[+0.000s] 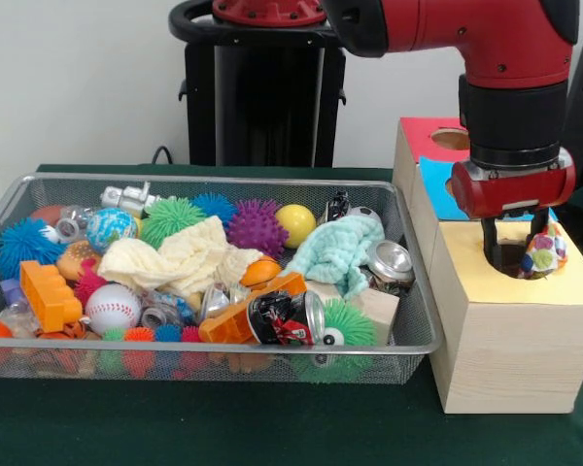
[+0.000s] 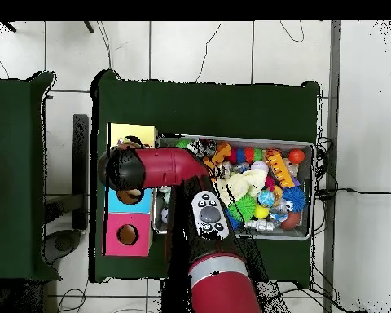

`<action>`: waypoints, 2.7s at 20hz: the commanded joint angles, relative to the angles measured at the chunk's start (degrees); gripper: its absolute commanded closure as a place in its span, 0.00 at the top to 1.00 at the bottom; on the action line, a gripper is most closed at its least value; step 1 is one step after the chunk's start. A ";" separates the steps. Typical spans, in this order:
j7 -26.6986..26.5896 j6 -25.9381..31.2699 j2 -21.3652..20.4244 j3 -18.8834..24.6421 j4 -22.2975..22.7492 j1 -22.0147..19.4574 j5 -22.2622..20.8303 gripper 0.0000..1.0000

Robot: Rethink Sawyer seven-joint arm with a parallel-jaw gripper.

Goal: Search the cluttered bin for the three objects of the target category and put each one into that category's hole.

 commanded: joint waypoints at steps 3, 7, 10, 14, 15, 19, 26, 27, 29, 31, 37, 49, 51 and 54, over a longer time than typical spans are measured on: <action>7.19 9.71 4.96 -8.42 0.37 2.16 -3.41 1.00; 8.47 8.30 7.72 -10.89 -2.04 4.31 -3.07 1.00; 8.80 8.03 8.15 -11.81 -2.22 5.04 -2.45 1.00; 9.22 8.15 9.07 -13.03 -3.12 6.02 -1.81 1.00; 9.43 8.12 9.35 -13.42 -3.38 6.38 -1.69 1.00; 9.29 9.27 9.96 -14.46 -4.17 7.12 -1.32 1.00; 8.59 9.71 10.43 -14.75 -4.76 7.27 -0.50 1.00; 8.29 9.23 10.32 -14.45 -4.43 7.05 -0.45 1.00; 8.13 8.89 10.30 -14.26 -4.35 6.89 -0.33 1.00; 7.73 9.66 10.41 -14.19 -4.57 6.89 -0.29 0.00; 7.19 11.00 10.76 -14.39 -5.48 7.09 -0.04 0.00; 7.08 14.91 10.59 -14.67 -7.23 7.16 0.52 0.00; 5.98 15.67 8.41 -13.56 -5.54 6.10 0.75 0.00; 4.93 17.24 5.26 -12.52 -3.49 5.15 1.42 0.00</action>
